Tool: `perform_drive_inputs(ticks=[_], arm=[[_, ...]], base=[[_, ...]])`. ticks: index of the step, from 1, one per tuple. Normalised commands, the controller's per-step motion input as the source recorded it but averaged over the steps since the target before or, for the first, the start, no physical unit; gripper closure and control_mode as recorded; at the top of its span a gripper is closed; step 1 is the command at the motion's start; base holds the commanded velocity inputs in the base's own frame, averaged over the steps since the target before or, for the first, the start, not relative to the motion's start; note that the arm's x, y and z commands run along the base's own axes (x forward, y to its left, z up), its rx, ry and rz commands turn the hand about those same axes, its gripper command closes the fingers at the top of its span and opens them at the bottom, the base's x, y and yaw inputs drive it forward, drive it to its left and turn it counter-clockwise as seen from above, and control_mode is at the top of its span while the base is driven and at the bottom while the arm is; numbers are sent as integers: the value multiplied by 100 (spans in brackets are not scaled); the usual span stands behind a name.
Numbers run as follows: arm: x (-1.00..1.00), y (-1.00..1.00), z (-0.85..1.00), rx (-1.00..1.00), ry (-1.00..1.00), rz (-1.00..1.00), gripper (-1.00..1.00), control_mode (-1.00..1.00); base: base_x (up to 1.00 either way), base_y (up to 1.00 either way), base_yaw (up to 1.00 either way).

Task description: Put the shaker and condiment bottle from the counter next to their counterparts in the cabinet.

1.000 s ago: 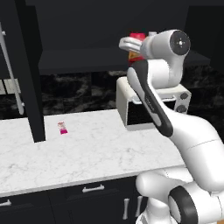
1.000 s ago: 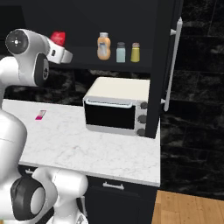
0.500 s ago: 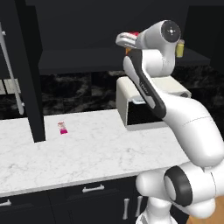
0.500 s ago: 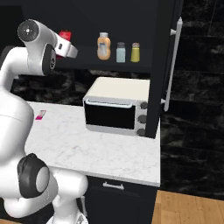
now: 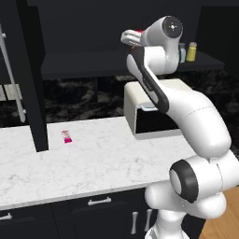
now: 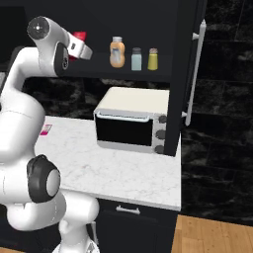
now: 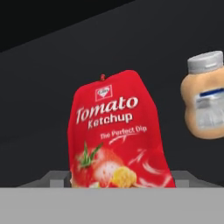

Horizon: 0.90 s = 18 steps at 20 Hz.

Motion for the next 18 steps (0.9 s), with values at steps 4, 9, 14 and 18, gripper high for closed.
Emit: perform_drive_inputs(ticks=[4, 9, 14, 18], arm=[[54, 0, 0, -6, -5, -7, 100, -100], [56, 0, -17, -2, 0, -7, 100, -100], [43, 0, -33, -6, 2, -7, 100, -100], [18, -1, 0, 0, 0, -6, 100, -100]], base=[[0, 0, 0], [0, 0, 0], [0, 0, 0], [0, 0, 0]])
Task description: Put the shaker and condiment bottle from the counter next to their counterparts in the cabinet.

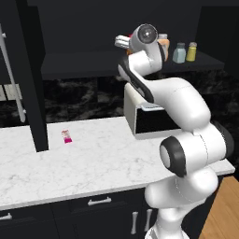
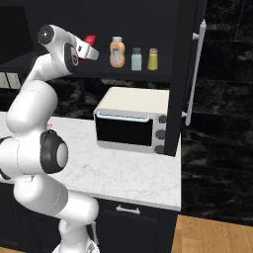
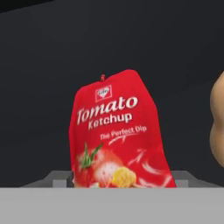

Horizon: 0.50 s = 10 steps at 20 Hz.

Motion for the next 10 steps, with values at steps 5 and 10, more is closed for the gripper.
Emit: perform_drive_inputs(ticks=[5, 10], arm=[[14, -16, 0, 0, 0, -11, 100, -100], [0, 0, 0, 0, 1, -7, 100, -100]], base=[[0, 0, 0], [0, 0, 0]])
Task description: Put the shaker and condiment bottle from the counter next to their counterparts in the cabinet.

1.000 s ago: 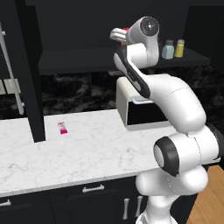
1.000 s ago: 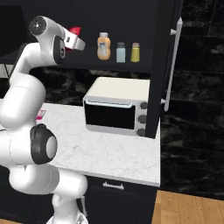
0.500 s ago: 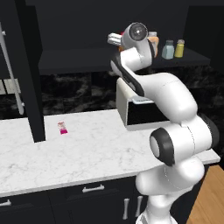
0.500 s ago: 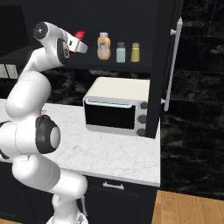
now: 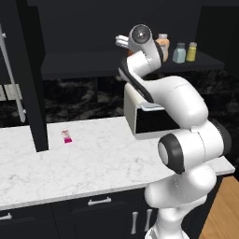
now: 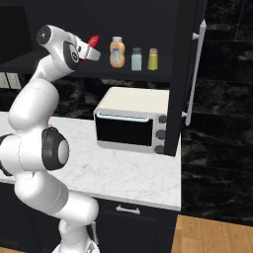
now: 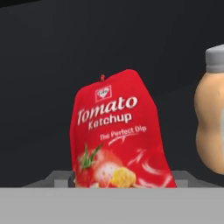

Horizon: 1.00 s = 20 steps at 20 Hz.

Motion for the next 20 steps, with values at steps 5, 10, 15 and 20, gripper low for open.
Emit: perform_drive_inputs(ticks=[5, 10, 15, 20], arm=[[0, 0, -8, 0, 7, -5, 100, -100], [12, 0, 0, 0, 3, -3, -100, -100], [8, 0, 0, 0, 0, -2, -100, -100], [1, 0, 0, 0, 0, -1, -100, -100]], base=[[0, 0, 0], [0, 0, 0], [0, 0, 0], [0, 0, 0]])
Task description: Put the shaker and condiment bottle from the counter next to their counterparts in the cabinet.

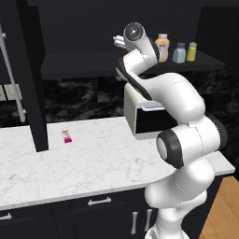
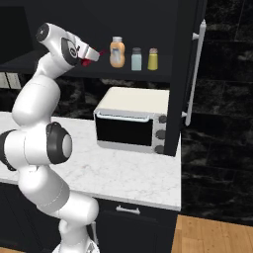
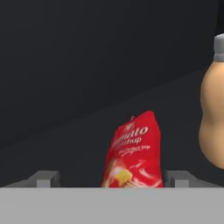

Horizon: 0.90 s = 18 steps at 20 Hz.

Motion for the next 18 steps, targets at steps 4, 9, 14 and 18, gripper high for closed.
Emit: perform_drive_inputs(ticks=[4, 9, 14, 18], arm=[[0, -5, 0, 0, 0, -3, -100, -100], [-1, -8, 26, 0, -1, -2, -100, -100], [-13, -5, 36, 0, -3, 0, -100, -100], [-44, 4, 2, 1, 0, 0, -100, -100]], base=[[0, 0, 0], [0, 0, 0], [0, 0, 0], [0, 0, 0]])
